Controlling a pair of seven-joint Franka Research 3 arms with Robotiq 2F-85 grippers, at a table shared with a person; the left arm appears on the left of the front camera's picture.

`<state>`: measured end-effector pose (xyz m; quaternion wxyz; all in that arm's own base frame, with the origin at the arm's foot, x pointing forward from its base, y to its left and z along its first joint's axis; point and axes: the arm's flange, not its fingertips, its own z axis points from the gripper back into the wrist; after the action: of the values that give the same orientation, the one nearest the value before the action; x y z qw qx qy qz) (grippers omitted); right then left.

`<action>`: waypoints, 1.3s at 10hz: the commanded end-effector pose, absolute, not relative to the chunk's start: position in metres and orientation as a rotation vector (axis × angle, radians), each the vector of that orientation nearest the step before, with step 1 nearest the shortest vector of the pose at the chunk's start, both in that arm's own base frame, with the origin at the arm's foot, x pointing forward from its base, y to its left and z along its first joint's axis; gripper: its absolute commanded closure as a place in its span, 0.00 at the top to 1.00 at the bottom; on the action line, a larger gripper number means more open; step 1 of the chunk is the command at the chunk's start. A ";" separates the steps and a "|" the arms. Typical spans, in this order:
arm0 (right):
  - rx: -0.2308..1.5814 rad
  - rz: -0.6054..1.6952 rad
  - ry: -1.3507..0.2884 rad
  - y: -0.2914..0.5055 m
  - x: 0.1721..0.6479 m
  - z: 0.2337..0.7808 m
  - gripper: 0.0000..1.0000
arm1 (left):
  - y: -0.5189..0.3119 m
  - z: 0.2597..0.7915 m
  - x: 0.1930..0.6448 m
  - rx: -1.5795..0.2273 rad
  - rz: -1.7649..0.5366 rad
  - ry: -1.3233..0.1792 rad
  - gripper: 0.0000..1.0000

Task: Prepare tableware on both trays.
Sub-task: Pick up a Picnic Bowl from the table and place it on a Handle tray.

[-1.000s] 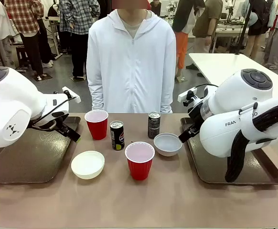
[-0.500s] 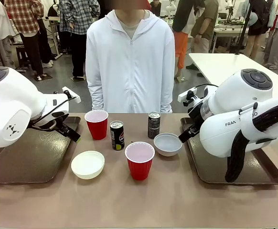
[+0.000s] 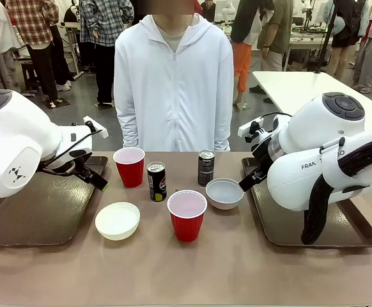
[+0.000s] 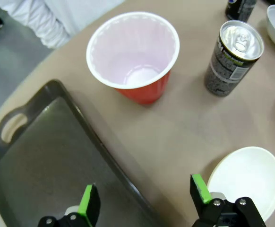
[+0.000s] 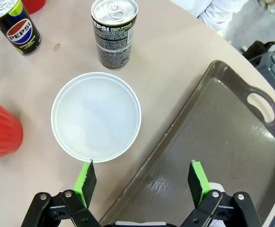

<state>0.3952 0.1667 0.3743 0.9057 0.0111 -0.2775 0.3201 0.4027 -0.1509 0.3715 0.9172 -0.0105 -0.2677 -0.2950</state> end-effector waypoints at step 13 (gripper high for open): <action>0.084 0.498 -0.078 0.164 0.272 0.457 1.00 | -0.081 0.489 0.295 -0.222 -0.682 -0.187 1.00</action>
<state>0.2631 0.1606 0.4620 0.9700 0.0406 -0.0301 0.2379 0.2916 -0.0795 0.4874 0.9365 -0.1036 -0.0724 -0.3271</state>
